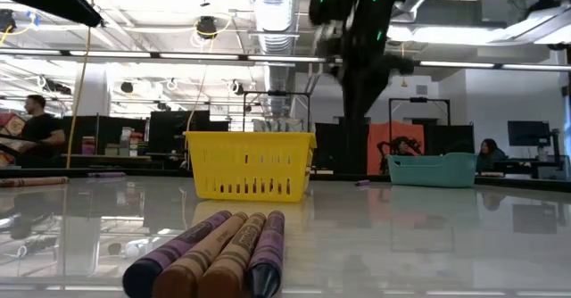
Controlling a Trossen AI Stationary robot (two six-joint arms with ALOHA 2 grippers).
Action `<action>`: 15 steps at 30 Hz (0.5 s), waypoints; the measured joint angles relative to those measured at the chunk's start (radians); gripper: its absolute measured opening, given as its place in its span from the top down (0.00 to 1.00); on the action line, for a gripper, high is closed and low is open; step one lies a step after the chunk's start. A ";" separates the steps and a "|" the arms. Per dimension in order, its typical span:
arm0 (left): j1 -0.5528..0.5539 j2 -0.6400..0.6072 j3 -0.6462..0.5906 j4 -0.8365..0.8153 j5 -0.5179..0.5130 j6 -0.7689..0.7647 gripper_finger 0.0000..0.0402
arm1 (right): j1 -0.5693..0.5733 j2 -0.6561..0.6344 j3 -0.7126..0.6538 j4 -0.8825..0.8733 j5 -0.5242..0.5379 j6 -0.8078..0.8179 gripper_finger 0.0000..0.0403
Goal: Sort crayons
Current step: Put the violet crayon into the yellow basket
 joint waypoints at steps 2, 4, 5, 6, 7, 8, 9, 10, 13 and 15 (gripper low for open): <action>0.002 0.000 -0.007 0.003 -0.015 0.004 0.70 | -0.060 0.056 0.000 0.009 -0.023 -0.033 0.66; 0.003 0.000 -0.016 0.026 -0.032 0.005 0.70 | -0.107 0.115 0.000 0.007 -0.029 -0.060 0.66; 0.004 0.000 -0.019 0.027 -0.035 0.004 0.70 | -0.126 0.144 0.000 0.001 -0.027 -0.074 0.66; 0.004 0.000 -0.020 0.026 -0.037 0.002 0.70 | -0.144 0.171 -0.001 -0.012 -0.028 -0.092 0.66; 0.004 0.000 -0.020 0.028 -0.036 -0.001 0.70 | -0.159 0.193 -0.001 -0.024 -0.028 -0.109 0.66; 0.004 0.000 -0.020 0.031 -0.037 0.000 0.70 | -0.171 0.213 -0.001 -0.029 -0.024 -0.120 0.66; 0.004 0.000 -0.020 0.034 -0.040 0.000 0.70 | -0.182 0.230 -0.001 -0.031 -0.021 -0.126 0.67; 0.004 0.000 -0.020 0.038 -0.047 0.001 0.70 | -0.194 0.243 -0.001 -0.030 -0.015 -0.135 0.67; 0.004 0.000 -0.020 0.043 -0.068 0.001 0.70 | -0.216 0.272 0.000 0.004 0.003 -0.164 0.69; 0.007 0.000 -0.020 0.043 -0.077 0.008 0.70 | -0.222 0.281 0.000 0.035 0.020 -0.185 0.70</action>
